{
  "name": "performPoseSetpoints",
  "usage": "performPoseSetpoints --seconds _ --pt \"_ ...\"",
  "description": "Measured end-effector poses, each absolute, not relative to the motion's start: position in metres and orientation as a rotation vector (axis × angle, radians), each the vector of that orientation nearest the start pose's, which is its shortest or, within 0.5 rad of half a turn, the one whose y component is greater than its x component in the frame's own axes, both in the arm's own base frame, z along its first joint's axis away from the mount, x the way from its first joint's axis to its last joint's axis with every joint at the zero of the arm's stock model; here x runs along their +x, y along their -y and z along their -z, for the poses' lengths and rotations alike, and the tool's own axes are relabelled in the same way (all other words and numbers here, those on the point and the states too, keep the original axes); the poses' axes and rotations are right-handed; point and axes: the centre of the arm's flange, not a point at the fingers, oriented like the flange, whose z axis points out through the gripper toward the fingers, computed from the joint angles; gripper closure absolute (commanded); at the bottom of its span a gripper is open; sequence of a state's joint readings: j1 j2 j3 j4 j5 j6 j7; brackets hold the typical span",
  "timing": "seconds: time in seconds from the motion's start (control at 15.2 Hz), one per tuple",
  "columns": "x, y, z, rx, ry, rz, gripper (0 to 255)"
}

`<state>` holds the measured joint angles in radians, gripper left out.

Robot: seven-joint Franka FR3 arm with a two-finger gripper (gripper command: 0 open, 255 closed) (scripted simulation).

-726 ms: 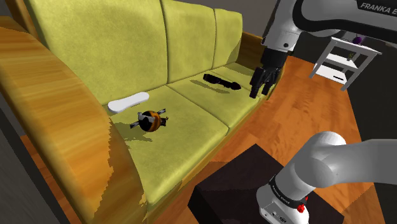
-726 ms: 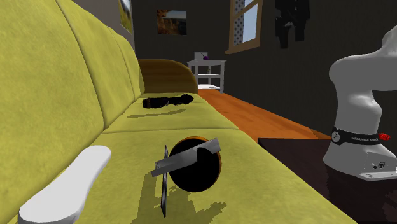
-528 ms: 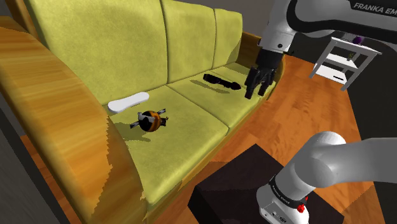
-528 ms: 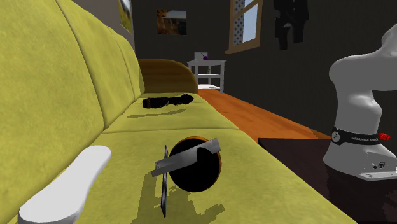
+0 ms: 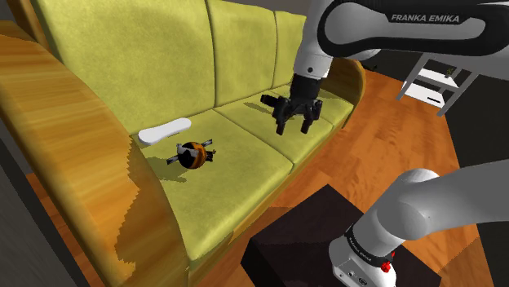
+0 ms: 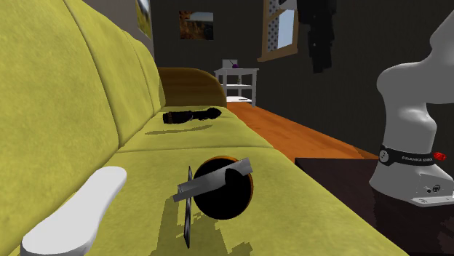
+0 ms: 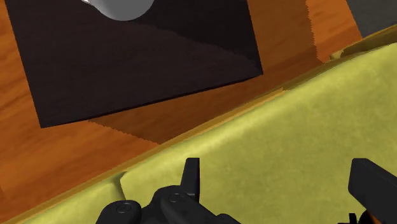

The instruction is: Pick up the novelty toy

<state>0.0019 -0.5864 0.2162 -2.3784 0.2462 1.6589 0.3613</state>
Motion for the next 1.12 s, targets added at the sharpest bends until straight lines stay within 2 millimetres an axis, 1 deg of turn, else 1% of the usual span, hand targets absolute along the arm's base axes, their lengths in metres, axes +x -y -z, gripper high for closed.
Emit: performPoseSetpoints --seconds 0.2,0.26,0.33,0.4,0.46,0.59,0.86,0.92,0.99,1.12 --pt "0.374 -0.139 -0.496 -3.012 -0.469 -0.278 0" --pt "0.382 -0.143 -0.49 -3.005 -0.512 -0.285 0" --pt "0.391 -0.151 -0.486 -2.998 -0.552 -0.291 0" --pt "0.4 -0.159 -0.478 -2.991 -0.593 -0.298 0" --pt "0.41 -0.17 -0.472 -2.982 -0.633 -0.304 0" --pt "0.429 -0.184 -0.459 -2.963 -0.717 -0.317 0" --pt "0.472 -0.205 -0.431 -2.918 -0.88 -0.341 0" --pt "0.481 -0.208 -0.427 -2.906 -0.922 -0.348 0" --pt "0.488 -0.214 -0.42 -2.893 -0.962 -0.354 0" --pt "0.508 -0.222 -0.405 -2.865 -1.042 -0.366 0"
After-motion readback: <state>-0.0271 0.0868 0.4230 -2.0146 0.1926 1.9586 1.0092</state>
